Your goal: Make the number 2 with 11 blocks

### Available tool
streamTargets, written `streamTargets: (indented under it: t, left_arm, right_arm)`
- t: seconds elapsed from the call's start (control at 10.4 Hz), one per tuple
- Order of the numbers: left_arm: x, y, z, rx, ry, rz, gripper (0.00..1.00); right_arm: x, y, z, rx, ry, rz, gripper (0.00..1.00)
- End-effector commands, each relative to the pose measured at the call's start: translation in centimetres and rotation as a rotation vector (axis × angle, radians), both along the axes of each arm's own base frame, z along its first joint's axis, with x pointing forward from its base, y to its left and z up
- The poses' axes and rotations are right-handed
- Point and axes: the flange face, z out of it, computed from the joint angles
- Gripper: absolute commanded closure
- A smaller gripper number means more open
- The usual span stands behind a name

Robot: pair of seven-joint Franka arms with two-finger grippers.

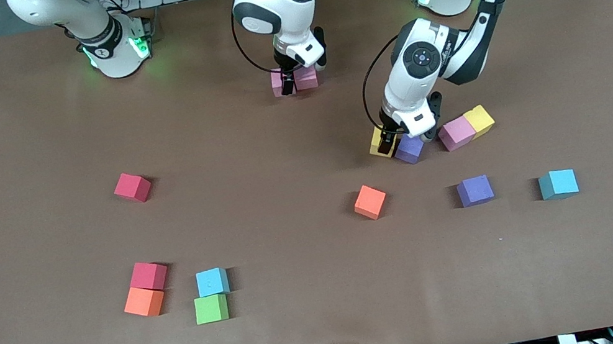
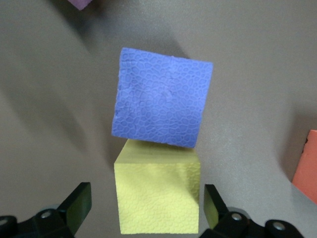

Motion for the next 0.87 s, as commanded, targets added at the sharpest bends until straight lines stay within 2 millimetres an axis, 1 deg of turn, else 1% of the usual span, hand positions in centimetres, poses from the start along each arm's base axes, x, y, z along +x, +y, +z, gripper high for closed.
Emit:
streamTargets:
  t: [0.0,0.19,0.29,0.38,0.48,0.58,0.67,0.77]
  left_arm:
    - [0.0,-0.5,-0.6,0.000,-0.016,0.006,0.00]
    - [-0.4,-1.1,-0.9,0.028,-0.044,-0.074,0.00]
    - [-0.5,-1.2,-1.1,0.039,-0.051,-0.103,0.00]
    - [-0.5,-1.3,-1.0,0.041,-0.055,-0.119,0.00]
    - [-0.7,-1.6,-0.8,0.040,-0.059,-0.134,0.12]
    - [-1.0,-2.1,-0.9,0.055,-0.071,-0.182,0.38]
    - [-1.3,-2.4,-0.8,0.074,-0.090,-0.243,0.51]
    - [-1.4,-2.7,-0.8,0.077,-0.096,-0.266,0.51]
  right_arm:
    - [-0.2,0.1,1.7,0.008,-0.022,-0.003,0.00]
    - [-0.1,-0.3,3.6,0.025,-0.023,0.026,0.00]
    - [0.1,-0.6,4.4,0.015,-0.020,0.033,0.00]
    - [0.6,-0.9,5.7,0.017,-0.018,0.044,0.00]
    - [1.3,-1.4,7.0,0.007,-0.016,0.041,0.00]
    - [3.4,-2.5,8.5,0.007,-0.022,0.000,0.00]
    - [6.0,-3.9,9.6,0.004,-0.032,-0.054,0.00]
    - [9.9,-6.2,10.8,0.003,-0.056,-0.134,0.00]
